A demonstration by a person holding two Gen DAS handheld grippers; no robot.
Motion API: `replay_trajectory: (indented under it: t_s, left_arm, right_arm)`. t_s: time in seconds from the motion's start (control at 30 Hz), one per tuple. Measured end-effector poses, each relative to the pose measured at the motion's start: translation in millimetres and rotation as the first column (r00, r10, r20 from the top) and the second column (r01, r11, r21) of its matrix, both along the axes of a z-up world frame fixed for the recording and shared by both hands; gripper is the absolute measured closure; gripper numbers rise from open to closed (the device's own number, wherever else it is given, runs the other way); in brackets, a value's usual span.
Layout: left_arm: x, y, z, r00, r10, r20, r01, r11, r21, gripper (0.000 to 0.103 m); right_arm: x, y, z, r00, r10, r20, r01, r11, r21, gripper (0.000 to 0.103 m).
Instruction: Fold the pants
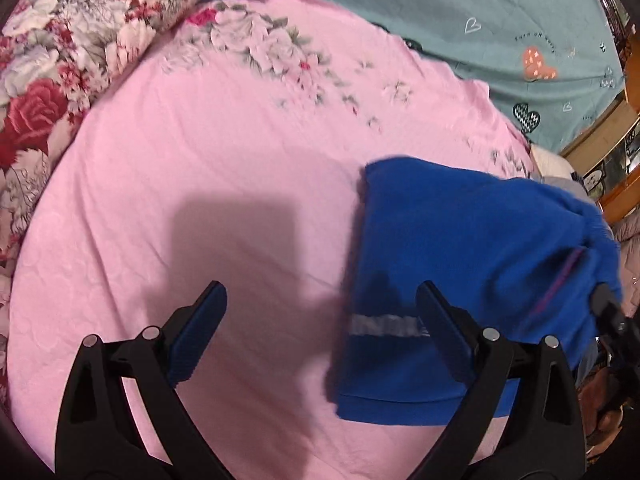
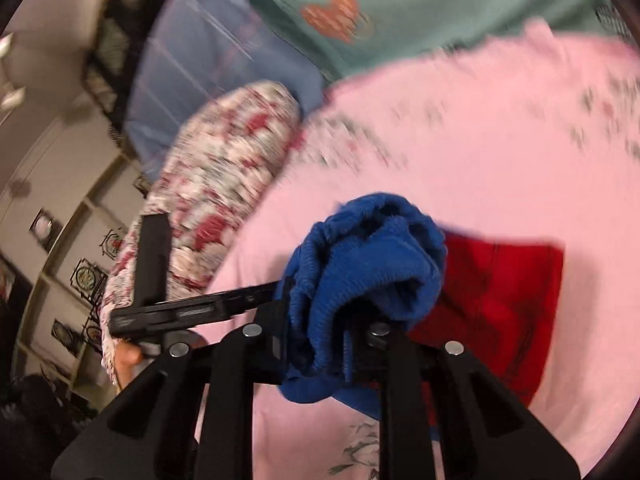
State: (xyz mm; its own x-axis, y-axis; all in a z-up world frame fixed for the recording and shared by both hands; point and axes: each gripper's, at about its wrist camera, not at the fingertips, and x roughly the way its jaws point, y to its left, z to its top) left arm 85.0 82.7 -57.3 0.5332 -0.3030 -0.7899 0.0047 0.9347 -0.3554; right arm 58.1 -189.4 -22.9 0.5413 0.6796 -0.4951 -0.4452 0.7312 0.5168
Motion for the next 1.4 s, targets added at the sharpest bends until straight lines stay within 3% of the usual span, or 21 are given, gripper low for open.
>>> replay_trajectory:
  t_s: [0.07, 0.13, 0.23, 0.3, 0.33, 0.4, 0.53, 0.7, 0.8, 0.9, 1.0, 1.07, 1.1, 1.27, 1.3, 1.33, 1.4]
  left_arm:
    - [1, -8, 0, 1.000, -0.024, 0.004, 0.024, 1.000, 0.005, 0.006]
    - [6, -24, -10, 0.998, -0.059, -0.019, 0.060, 0.998, 0.026, 0.006]
    - [19, -56, -41, 0.989, -0.115, -0.095, 0.124, 0.988, 0.095, 0.006]
    - [18, -62, -48, 0.988, -0.117, -0.101, 0.129, 0.984, 0.122, 0.005]
    - [18, -62, -45, 0.988, -0.120, -0.093, 0.131, 0.983, 0.126, 0.005]
    - [16, -57, -36, 0.988, -0.126, -0.086, 0.137, 0.983, 0.126, 0.006]
    - [24, -43, -7, 0.996, -0.082, -0.020, 0.084, 0.990, 0.115, 0.006]
    - [59, -56, 4, 0.997, -0.082, -0.012, 0.083, 0.991, 0.105, 0.006]
    - [79, -75, -5, 0.994, -0.105, -0.035, 0.108, 0.990, 0.091, 0.006]
    - [98, -84, -22, 0.994, -0.090, -0.066, 0.098, 0.988, 0.118, 0.006]
    - [117, -81, -47, 0.990, -0.041, -0.134, 0.061, 0.987, 0.149, 0.004]
    - [122, -82, -47, 0.994, -0.035, -0.103, 0.055, 0.980, 0.193, 0.004]
    - [123, -82, -47, 0.994, -0.034, -0.102, 0.054, 0.979, 0.196, 0.004]
    - [114, -67, -33, 0.995, 0.017, -0.102, -0.003, 0.991, 0.132, 0.006]
    - [106, -63, -27, 0.996, 0.026, -0.090, -0.014, 0.992, 0.126, 0.006]
    - [95, -59, -20, 0.997, 0.024, -0.075, -0.016, 0.994, 0.111, 0.006]
    - [71, -60, -13, 0.998, -0.005, -0.056, 0.010, 0.996, 0.084, 0.006]
  right_arm:
    - [-15, -16, 19, 0.995, -0.025, 0.095, 0.028, 0.999, -0.036, 0.084]
    - [-21, -34, 19, 0.993, -0.051, 0.110, 0.059, 0.996, -0.071, 0.084]
    - [-6, -57, -21, 0.997, -0.077, -0.014, 0.075, 0.987, -0.140, 0.077]
    - [11, -64, -63, 0.975, -0.165, -0.148, 0.119, 0.953, -0.278, 0.071]
    - [14, -69, -75, 0.964, -0.190, -0.184, 0.130, 0.946, -0.296, 0.070]
    - [7, -78, -69, 0.969, -0.177, -0.170, 0.133, 0.961, -0.240, 0.070]
    - [-7, -86, -27, 0.983, -0.179, -0.035, 0.166, 0.957, -0.237, 0.066]
    - [7, -76, 8, 0.956, -0.259, 0.136, 0.286, 0.922, -0.260, 0.067]
    - [42, -52, 5, 0.983, -0.171, 0.060, 0.179, 0.968, -0.174, 0.071]
    - [70, -23, -19, 0.992, -0.117, -0.044, 0.107, 0.975, -0.194, 0.071]
    - [81, -14, -40, 0.990, -0.118, -0.072, 0.094, 0.958, -0.272, 0.072]
    - [82, -28, -53, 0.982, -0.161, -0.096, 0.123, 0.941, -0.315, 0.083]
    - [78, -35, -57, 0.983, -0.160, -0.088, 0.122, 0.935, -0.333, 0.103]
    - [58, -54, -53, 0.983, -0.173, -0.054, 0.144, 0.927, -0.347, 0.103]
    - [53, -53, -46, 0.982, -0.184, -0.032, 0.161, 0.924, -0.347, 0.096]
    - [47, -55, -39, 0.982, -0.191, -0.012, 0.177, 0.929, -0.324, 0.090]
    - [35, -57, -25, 0.988, -0.154, -0.017, 0.147, 0.967, -0.208, 0.087]
